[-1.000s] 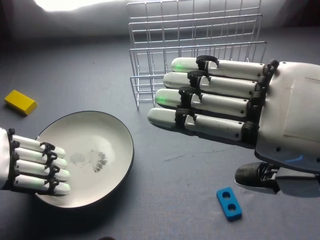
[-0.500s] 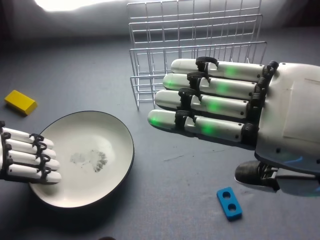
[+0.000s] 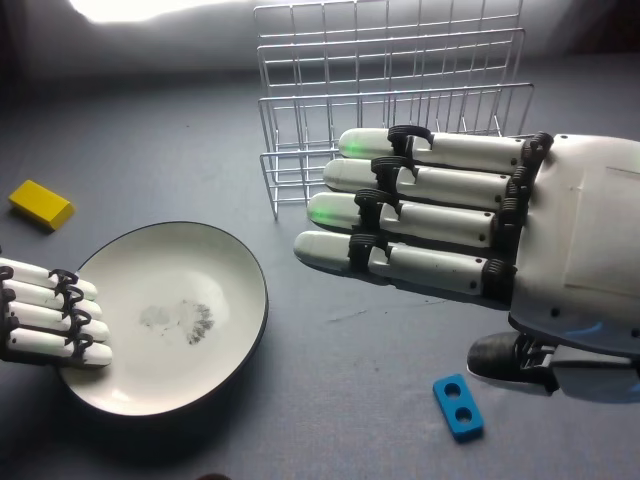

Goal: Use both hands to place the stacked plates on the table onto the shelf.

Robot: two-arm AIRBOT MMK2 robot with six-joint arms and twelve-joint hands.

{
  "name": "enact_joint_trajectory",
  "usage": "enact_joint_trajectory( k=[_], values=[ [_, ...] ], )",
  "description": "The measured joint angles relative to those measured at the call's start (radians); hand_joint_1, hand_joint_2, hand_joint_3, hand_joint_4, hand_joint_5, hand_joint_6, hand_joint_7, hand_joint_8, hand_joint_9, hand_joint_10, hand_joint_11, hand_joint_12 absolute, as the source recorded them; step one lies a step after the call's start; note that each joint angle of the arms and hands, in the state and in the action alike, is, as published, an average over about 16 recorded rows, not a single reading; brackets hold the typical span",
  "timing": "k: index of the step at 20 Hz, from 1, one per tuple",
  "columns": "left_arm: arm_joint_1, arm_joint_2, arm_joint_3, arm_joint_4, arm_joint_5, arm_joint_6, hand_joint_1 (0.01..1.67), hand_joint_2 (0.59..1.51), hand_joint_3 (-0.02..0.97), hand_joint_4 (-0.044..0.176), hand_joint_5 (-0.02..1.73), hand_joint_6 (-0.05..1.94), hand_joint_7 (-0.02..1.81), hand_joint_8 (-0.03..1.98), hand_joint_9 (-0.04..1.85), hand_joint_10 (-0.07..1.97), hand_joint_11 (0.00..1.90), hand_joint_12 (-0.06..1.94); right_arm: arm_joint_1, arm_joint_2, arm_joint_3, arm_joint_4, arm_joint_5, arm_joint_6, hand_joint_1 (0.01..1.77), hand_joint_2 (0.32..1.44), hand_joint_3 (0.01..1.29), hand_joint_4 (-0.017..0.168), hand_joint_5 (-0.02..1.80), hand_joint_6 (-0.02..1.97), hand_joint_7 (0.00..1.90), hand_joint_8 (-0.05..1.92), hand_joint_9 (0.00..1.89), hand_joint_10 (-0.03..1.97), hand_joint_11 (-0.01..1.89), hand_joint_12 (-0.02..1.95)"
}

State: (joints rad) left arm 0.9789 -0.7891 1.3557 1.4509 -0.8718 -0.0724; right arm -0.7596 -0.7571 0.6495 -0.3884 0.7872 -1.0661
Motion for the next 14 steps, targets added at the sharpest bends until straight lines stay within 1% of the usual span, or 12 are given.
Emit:
enact_joint_trajectory(
  k=[4, 7, 11, 14],
  values=[
    [0.013, -0.006, 0.004, -0.004, -0.005, -0.002, 0.02, 1.047, 0.02, 0.002, 0.01, -0.02, 0.01, -0.01, 0.02, 0.0, 0.02, -0.02, 0.0, -0.001, 0.0, 0.0, -0.002, -0.008, 1.04, 1.01, 0.03, 0.002, 0.02, 0.02, 0.02, 0.01, 0.02, 0.01, 0.02, -0.01],
    [0.02, -0.01, -0.001, -0.009, -0.006, -0.002, 0.02, 1.048, 0.02, 0.0, 0.01, -0.02, 0.01, -0.01, 0.02, 0.01, 0.02, -0.02, 0.0, -0.004, 0.0, 0.004, -0.012, -0.021, 1.03, 1.01, 0.03, 0.002, 0.02, 0.02, 0.02, 0.01, 0.02, 0.01, 0.02, -0.01],
    [0.021, -0.016, -0.018, -0.013, -0.006, 0.001, 0.02, 1.049, 0.02, -0.003, 0.01, -0.02, 0.01, -0.02, 0.02, 0.01, 0.02, -0.01, 0.001, -0.016, 0.0, 0.034, -0.039, -0.072, 1.04, 1.01, 0.03, 0.002, 0.02, 0.02, 0.02, 0.01, 0.02, 0.01, 0.02, -0.01],
    [0.015, -0.024, -0.035, -0.017, -0.004, 0.009, 0.02, 1.051, 0.02, -0.005, 0.0, -0.02, 0.0, -0.02, 0.02, 0.01, 0.02, 0.0, 0.011, -0.035, 0.003, 0.058, -0.067, -0.116, 1.03, 1.02, 0.03, 0.002, 0.02, 0.02, 0.02, 0.01, 0.02, 0.01, 0.02, -0.01]
  ],
)
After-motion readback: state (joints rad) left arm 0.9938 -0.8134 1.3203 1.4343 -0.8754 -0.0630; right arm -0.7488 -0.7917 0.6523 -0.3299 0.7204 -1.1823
